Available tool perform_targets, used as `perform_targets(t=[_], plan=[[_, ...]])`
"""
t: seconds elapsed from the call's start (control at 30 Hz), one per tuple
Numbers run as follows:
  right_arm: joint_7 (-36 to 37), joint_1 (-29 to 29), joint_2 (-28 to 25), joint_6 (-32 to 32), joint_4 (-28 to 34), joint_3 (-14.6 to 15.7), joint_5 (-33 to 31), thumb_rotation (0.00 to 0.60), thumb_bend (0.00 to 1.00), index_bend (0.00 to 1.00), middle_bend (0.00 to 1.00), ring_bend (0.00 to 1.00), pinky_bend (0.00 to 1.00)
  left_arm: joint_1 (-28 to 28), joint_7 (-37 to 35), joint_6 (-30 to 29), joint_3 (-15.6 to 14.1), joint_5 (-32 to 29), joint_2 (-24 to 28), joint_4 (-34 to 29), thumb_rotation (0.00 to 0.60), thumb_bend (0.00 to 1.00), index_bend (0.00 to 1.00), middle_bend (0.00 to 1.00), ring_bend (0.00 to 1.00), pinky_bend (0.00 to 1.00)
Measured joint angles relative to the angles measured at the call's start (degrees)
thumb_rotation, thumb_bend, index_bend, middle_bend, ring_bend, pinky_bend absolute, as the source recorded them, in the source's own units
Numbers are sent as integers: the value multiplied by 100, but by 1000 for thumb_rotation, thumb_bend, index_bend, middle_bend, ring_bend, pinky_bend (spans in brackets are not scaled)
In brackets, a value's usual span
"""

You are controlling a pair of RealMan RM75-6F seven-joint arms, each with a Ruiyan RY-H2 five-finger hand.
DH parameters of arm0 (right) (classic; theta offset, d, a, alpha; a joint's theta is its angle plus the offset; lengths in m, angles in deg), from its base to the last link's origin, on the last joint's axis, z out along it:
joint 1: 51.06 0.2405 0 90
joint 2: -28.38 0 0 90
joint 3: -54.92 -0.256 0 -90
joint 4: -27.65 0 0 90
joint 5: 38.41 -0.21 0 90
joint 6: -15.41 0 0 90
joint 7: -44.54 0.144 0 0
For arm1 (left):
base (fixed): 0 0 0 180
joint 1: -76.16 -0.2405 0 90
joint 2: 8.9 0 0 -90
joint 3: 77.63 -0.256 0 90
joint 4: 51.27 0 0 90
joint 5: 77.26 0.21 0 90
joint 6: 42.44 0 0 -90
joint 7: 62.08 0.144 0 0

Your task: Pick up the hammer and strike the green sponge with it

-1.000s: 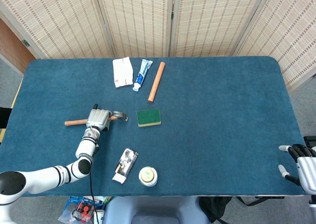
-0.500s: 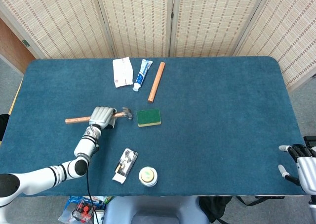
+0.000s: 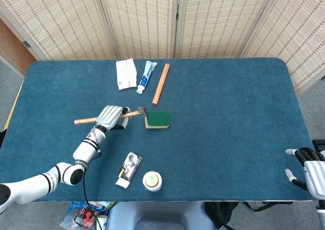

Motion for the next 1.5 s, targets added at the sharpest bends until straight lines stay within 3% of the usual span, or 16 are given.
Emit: perform_targets(t=[0.23,0.57,0.8,1.17,1.5], plan=[[-35,-4,-12,12,30,-3,-1,600,263,326,373,230,264,-21,-869,-102,14,762,13,75,600,668,714,834,809,845],[-39,-29,-22,34,34,2,-12,600,263,326,373,230,264,27,-975,-132,102,702,3,572,600,668,715,834,809,846],[-34,-26,-14,21,20,3,-16,600,263,326,373,230,264,-3,-1083,-142,39,785,27,488,600,668,717,841,830,846],[40,-58,-3,33,-41,6,-51,600,263,326,373,230,264,229,-584,133,-153,842,-326,519,600,668,718,851,846,845],[140,-116,11,81,-128,18,-71,600,263,326,373,230,264,377,161,407,-194,346,-675,861,600,668,718,851,842,845]])
